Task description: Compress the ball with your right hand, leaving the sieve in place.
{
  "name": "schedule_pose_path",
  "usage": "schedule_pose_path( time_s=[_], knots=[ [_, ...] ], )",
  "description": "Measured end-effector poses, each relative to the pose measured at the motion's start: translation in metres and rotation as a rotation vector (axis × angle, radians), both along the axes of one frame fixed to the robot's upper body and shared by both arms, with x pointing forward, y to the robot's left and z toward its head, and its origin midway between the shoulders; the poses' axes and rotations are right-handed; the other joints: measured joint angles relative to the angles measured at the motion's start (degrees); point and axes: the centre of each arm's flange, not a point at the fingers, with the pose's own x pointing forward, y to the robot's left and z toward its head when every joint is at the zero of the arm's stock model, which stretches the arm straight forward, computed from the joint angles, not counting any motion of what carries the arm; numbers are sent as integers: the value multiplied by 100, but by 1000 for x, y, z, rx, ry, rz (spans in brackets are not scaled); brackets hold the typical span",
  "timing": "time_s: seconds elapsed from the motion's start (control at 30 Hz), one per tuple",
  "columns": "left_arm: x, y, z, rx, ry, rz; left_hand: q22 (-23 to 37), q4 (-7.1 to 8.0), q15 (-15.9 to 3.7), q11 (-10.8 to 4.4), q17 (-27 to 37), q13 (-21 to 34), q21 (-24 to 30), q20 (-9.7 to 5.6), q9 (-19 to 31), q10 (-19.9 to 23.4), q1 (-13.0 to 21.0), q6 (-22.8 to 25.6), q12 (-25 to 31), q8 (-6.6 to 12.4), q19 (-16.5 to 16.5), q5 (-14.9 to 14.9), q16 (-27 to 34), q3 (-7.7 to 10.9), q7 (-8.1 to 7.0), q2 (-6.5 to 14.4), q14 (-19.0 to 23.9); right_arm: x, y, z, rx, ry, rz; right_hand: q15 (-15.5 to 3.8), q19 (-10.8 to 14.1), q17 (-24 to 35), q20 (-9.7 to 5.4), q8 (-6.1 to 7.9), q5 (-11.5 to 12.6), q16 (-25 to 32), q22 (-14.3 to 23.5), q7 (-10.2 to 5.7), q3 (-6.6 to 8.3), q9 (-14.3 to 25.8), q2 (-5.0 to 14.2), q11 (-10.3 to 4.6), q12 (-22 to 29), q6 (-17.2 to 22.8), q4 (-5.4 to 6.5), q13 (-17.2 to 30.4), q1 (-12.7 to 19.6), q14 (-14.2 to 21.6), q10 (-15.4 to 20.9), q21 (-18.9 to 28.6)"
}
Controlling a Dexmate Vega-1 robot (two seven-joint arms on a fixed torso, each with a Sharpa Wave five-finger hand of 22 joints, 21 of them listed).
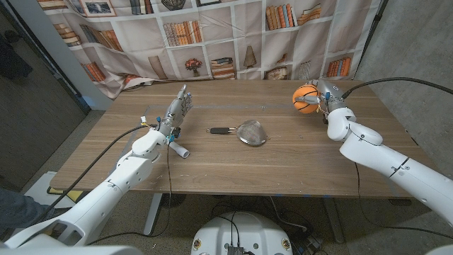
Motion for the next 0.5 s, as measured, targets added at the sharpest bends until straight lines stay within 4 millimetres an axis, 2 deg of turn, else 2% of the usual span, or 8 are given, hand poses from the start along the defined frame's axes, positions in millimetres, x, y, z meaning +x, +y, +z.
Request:
schedule_pose_path(
  time_s=[0.07, 0.1, 0.2, 0.33, 0.43, 0.5],
  knots=[
    [0, 0, 0, -1, 0, 0, 0, 0, 0, 0, 0, 0, 0, 0, 0, 0, 0, 0, 0, 0, 0, 0, 0, 0, 0, 0, 0, -3, 1, 3, 0, -25, 0, -14, 42, 53, 39, 81, 0, 59, 61, -20, 7, 33, -72, -3, 64, 160, -7, 25, 72, 162, 119, 121],
    [0, 0, 0, -1, -1, 0, 0, 0, 0, 0, 0, 0, 0, 0, 0, 0, 0, 3, 0, 0, 0, 0, 0, 0, 3, 0, 0, -3, 1, 3, 2, -26, 1, -3, 123, 100, -1, 128, -1, 84, 98, -30, 7, 53, -113, -8, 104, 250, -7, 45, 113, 243, 191, 187],
    [0, 0, 0, -2, -2, 0, 0, 0, 0, 0, 0, 0, 0, 0, 0, 0, 0, 31, 0, 0, 0, 0, 0, 0, 31, 0, 0, -5, 1, 4, 4, -38, 1, 11, 123, 256, -1, 267, -4, 214, 241, -37, -9, 136, -273, -3, 183, 464, -19, 110, 273, 357, 382, 426],
    [0, 1, 0, -4, -3, 1, 0, 0, 0, 0, 0, 0, 0, 0, 0, 0, 0, 31, 0, 0, 0, 0, 0, 0, 31, 0, 0, -7, 2, 6, 10, -63, 5, 86, 163, 515, -2, 503, -4, 414, 384, -20, -292, 329, -534, -11, 281, 711, -15, 242, 534, 602, 734, 757],
    [0, 2, 0, -4, -3, 3, 0, 0, 0, 0, 0, 0, 0, 0, 0, 0, 0, 31, 0, 0, 0, 0, 0, 0, 31, 0, 0, -10, 4, 9, 13, -91, 14, 81, 164, 640, -2, 694, 2, 591, 417, 21, -512, 475, -743, 100, 374, 961, 3, 367, 743, 648, 988, 1013],
    [0, 2, 0, -4, -3, 3, 0, 0, 0, 0, 0, 0, 0, 0, 0, 0, 0, 31, 0, 0, 0, 0, 0, 0, 31, 0, 0, -10, 3, 9, 16, -97, 16, 93, 164, 651, -1, 784, 45, 678, 447, 29, -569, 539, -817, 105, 414, 1105, 25, 427, 816, 786, 1181, 1130]
  ],
)
